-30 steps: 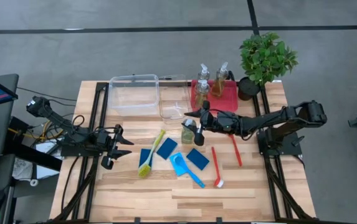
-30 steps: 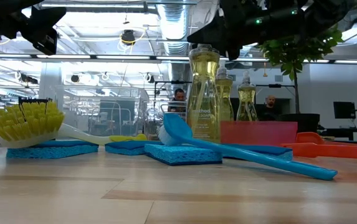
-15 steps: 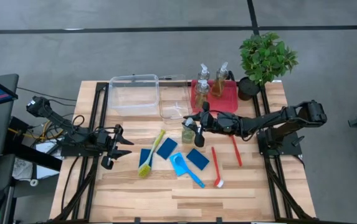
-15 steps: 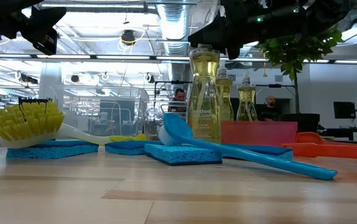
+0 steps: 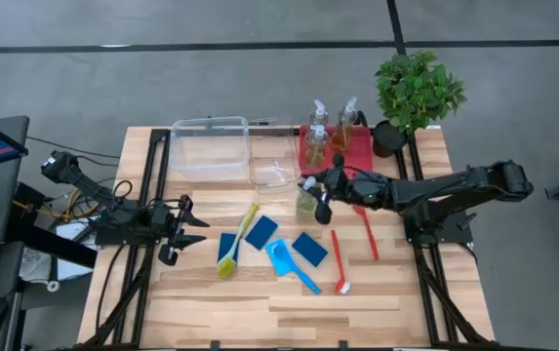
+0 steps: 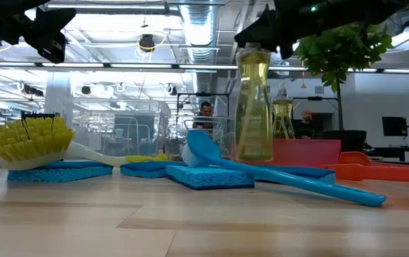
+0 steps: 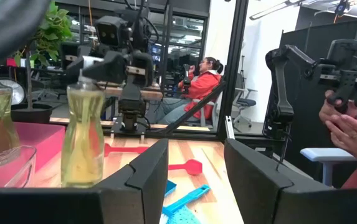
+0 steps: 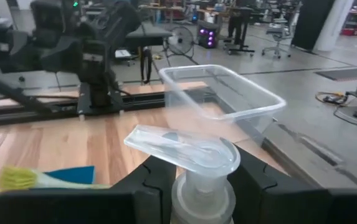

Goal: Pick & Place Kitchen Sink Supplies
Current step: Put the soap dispenser into the red bin

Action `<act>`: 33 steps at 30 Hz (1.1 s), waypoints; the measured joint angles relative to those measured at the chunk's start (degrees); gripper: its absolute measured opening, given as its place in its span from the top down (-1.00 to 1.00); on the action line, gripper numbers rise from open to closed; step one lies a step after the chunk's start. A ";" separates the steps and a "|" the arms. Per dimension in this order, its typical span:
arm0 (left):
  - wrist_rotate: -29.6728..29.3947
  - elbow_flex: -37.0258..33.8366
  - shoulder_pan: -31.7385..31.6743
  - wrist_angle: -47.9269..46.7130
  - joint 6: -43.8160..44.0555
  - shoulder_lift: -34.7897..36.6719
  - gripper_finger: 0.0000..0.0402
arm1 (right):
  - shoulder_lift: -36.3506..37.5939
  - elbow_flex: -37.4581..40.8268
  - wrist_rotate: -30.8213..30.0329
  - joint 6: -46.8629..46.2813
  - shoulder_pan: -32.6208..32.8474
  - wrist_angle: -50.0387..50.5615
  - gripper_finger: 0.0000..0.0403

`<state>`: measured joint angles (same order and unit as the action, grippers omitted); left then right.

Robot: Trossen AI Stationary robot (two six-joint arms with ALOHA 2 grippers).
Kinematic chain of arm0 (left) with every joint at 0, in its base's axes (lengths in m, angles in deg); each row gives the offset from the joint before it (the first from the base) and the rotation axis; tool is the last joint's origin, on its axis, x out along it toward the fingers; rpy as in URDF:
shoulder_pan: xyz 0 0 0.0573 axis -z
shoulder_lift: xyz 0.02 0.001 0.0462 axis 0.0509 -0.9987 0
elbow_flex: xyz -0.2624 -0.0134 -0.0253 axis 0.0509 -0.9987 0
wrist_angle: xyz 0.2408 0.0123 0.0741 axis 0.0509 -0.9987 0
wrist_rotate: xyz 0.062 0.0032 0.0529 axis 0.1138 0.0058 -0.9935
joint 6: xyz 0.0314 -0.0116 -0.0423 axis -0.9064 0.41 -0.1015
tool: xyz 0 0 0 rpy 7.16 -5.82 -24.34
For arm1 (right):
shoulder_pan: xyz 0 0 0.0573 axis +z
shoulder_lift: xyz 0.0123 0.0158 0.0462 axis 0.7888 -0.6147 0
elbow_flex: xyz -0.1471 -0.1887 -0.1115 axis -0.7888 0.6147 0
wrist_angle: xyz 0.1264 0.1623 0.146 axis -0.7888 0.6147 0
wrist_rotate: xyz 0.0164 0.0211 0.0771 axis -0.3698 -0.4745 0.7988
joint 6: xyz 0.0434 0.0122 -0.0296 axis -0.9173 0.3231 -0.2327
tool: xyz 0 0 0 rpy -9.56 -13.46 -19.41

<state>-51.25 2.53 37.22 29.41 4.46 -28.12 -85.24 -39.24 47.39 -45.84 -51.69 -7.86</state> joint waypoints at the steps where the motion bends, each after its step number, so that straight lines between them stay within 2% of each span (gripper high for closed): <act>1: 0.00 0.00 0.00 0.00 0.00 0.00 0.21 | 0.96 0.00 -0.03 -0.16 -0.02 0.63 0.52; 11: 0.00 0.00 -0.02 0.00 0.00 0.00 0.21 | 12.07 0.00 -5.21 -1.60 -0.02 9.20 0.48; 19: 0.00 0.00 -0.02 0.00 0.00 0.00 0.21 | 18.91 0.00 -10.13 0.57 -1.83 10.90 0.50; 33: 0.01 0.00 -0.02 0.00 0.00 0.00 0.21 | 19.73 -0.02 -13.68 3.58 -13.53 12.54 0.48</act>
<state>-51.24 2.53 37.20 29.41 4.46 -28.12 -65.50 -39.26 33.70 -42.26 -65.23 4.69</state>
